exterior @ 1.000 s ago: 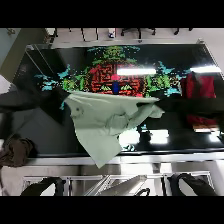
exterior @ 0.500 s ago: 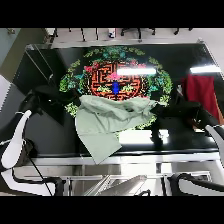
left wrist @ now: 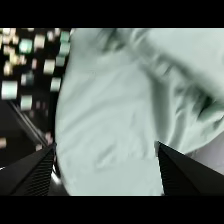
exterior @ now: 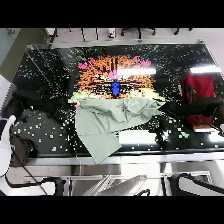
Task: Fold the shirts.
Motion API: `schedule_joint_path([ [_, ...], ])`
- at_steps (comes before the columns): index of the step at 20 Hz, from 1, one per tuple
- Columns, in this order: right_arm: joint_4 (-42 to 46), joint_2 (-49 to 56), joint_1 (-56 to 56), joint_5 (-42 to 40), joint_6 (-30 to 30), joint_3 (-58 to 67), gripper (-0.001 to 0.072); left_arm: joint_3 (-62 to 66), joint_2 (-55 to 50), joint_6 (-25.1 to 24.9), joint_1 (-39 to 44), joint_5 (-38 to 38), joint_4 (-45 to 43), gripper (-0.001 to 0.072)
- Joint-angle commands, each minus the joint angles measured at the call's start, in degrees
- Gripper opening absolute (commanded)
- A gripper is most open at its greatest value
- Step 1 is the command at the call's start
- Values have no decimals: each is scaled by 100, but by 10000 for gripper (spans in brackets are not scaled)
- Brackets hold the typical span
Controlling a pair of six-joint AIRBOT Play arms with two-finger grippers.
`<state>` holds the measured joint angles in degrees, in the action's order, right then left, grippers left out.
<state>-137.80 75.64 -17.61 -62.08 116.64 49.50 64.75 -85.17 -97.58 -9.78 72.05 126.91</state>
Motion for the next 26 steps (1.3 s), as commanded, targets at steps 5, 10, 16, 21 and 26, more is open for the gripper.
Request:
schedule_joint_path([
  [5, -450, 129, 798, 133, 208, -105, 662, -2485, 664, -142, 844, -1567, 79, 697],
  [10, -450, 131, 907, 372, 190, -105, 661, -2507, 662, -140, 1329, -2173, 76, 318],
  [16, -461, 131, 911, 754, 190, -105, 398, -2503, 664, -144, 1296, -2238, 57, 19],
  [21, -911, -39, 852, 326, 186, 146, 24, -1945, 850, -146, 1296, -1703, 74, 19],
  [26, -1375, -1563, -92, -365, -350, 2396, 23, 627, 2732, 142, 1001, -997, 74, 18],
])
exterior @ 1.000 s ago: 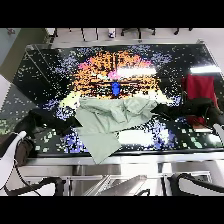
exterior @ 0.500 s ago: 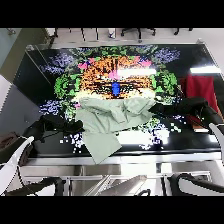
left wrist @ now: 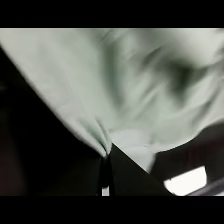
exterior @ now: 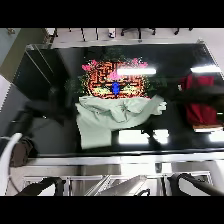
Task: Fold the shirts.
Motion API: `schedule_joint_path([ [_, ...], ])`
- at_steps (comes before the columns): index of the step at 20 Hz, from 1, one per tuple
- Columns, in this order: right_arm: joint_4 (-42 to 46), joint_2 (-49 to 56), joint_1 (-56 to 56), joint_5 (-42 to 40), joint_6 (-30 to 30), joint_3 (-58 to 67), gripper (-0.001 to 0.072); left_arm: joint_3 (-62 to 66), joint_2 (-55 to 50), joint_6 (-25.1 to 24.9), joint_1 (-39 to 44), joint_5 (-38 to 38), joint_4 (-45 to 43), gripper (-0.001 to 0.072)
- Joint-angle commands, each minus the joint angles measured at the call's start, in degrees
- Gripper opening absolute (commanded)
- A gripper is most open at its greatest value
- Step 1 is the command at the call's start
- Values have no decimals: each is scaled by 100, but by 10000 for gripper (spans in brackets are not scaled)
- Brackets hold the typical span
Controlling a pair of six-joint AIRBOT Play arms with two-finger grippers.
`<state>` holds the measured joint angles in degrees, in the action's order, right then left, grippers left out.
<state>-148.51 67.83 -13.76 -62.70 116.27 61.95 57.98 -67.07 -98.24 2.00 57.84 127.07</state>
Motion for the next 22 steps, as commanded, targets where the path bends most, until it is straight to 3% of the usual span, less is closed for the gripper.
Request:
schedule_joint_path([
  [1, -302, -1161, -726, -258, -310, 1738, 23, 1974, 1342, 348, -356, 354, 55, 18],
  [7, -164, -2634, -2011, 647, -308, 4122, 23, 5202, 2728, 695, -2170, 243, -9, 18],
  [11, 52, -2935, -2186, 1045, -308, 4505, 24, 6067, 2863, 686, -3637, 549, -4, 18],
  [13, 68, -2839, -2186, 1062, -313, 4503, 24, 6059, 2645, 791, -3882, 778, 129, 18],
  [17, -173, -2094, -2155, 345, -529, 4472, 23, 5156, 1954, 785, -3289, 1318, 632, 18],
  [19, -170, -1506, -1762, -92, -551, 4247, 23, 4645, 1434, 728, -2415, 1497, 568, 18],
  [22, 247, -649, -824, -149, -549, 3381, 24, 3932, 481, 566, -1078, 1147, -131, 18],
])
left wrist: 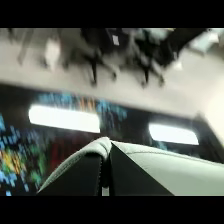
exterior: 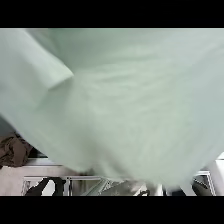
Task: Fold the shirts.
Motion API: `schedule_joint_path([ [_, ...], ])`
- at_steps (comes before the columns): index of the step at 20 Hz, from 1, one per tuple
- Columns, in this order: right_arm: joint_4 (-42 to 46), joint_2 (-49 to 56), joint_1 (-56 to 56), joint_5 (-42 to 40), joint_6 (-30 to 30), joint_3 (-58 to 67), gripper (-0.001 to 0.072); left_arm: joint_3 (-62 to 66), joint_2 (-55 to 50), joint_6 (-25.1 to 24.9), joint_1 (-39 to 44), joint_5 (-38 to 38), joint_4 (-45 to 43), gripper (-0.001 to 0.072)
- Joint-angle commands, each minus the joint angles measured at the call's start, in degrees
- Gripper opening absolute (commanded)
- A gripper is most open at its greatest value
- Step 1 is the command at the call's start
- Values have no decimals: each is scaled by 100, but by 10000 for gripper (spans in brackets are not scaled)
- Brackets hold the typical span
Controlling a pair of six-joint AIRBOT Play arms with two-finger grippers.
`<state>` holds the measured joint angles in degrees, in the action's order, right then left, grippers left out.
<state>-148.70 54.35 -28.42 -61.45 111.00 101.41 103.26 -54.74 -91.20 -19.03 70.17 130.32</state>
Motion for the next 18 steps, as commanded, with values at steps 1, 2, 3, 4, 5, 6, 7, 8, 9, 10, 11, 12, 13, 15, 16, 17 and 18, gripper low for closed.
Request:
schedule_joint_path([
  [1, 553, 1010, 916, -184, -20, -940, 24, -791, -1095, -133, 1340, -219, -850, 18],
  [2, 839, 1331, 1150, 4, -22, -1327, 24, -1001, -1491, -127, 1565, -352, -1270, 18],
  [3, 1012, 1637, 1305, 227, -22, -1687, 24, -1185, -1873, -118, 1707, -476, -1539, 19],
  [4, 1062, 1985, 1401, 503, -20, -2041, 24, -1366, -2251, -118, 1762, -634, -1650, 18],
  [5, 1040, 2341, 1469, 772, -22, -2295, 24, -1543, -2708, -118, 1751, -837, -1679, 18],
  [6, 992, 2721, 1502, 977, -24, -2455, 24, -1593, -3123, -116, 1692, -962, -1670, 18],
  [7, 841, 3161, 1504, 1062, -22, -2500, 24, -1567, -3545, -81, 1646, -1049, -1637, 18],
  [8, 592, 3547, 1491, 1132, 4, -2500, 23, -1456, -3971, -55, 1587, -1097, -1620, 18],
  [9, 302, 3908, 1480, 1279, 22, -2498, 24, -1268, -4345, -22, 1539, -1102, -1622, 19],
  [10, 94, 4205, 1456, 1453, 22, -2465, 23, -1003, -4715, 11, 1526, -1104, -1617, 18],
  [11, 37, 4439, 1451, 1556, 20, -2376, 23, -695, -5042, 44, 1530, -1104, -1617, 18],
  [12, 37, 4673, 1447, 1585, 15, -2210, 23, -404, -5300, 61, 1530, -1106, -1617, 19],
  [13, 35, 4861, 1440, 1582, -7, -2024, 23, -59, -5549, 155, 1530, -1073, -1615, 18],
  [15, 37, 5139, 1432, 1554, -162, -1641, 23, 608, -5949, 304, 1537, -905, -1617, 18],
  [16, 44, 5206, 1429, 1512, -160, -1493, 23, 922, -6094, 328, 1537, -728, -1624, 18],
  [17, 59, 5213, 1421, 1497, -155, -1416, 23, 1169, -6188, 348, 1537, -535, -1626, 18],
  [18, 83, 5178, 1397, 1456, -155, -1401, 23, 1355, -6216, 348, 1537, -345, -1635, 18],
])
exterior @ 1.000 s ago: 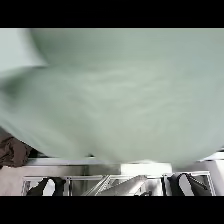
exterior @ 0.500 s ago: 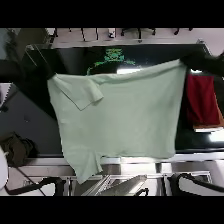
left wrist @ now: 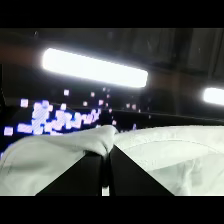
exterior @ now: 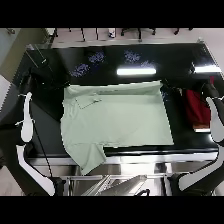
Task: Fold the shirts.
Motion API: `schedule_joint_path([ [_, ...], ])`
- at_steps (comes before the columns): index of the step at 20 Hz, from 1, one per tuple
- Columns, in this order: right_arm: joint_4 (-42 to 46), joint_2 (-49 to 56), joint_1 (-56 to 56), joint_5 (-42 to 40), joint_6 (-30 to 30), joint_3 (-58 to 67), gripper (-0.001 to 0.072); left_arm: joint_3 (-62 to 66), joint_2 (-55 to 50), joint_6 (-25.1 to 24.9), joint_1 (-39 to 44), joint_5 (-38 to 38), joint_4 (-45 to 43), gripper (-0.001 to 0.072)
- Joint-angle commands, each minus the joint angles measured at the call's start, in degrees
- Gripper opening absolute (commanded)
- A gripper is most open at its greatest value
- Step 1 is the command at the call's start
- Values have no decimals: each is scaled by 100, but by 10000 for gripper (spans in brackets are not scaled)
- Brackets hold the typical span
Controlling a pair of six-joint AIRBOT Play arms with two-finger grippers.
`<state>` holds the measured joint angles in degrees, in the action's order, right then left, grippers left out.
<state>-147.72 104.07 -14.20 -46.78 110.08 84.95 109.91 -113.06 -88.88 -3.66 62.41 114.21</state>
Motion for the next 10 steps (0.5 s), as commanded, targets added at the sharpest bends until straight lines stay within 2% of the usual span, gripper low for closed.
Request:
schedule_joint_path([
  [1, 85, 173, -68, -146, -61, 245, 23, 793, -369, 118, 0, 588, -24, 18],
  [4, 861, 83, -142, -922, -142, 240, 23, 433, -70, 118, -24, 949, -87, 18],
  [6, 1606, 59, -101, -1331, -452, 223, 23, 70, 59, 114, -31, 1244, -146, 18],
  [10, 2369, 61, 48, -1381, -667, -116, 23, -542, 76, 125, 66, 1471, -463, 19],
])
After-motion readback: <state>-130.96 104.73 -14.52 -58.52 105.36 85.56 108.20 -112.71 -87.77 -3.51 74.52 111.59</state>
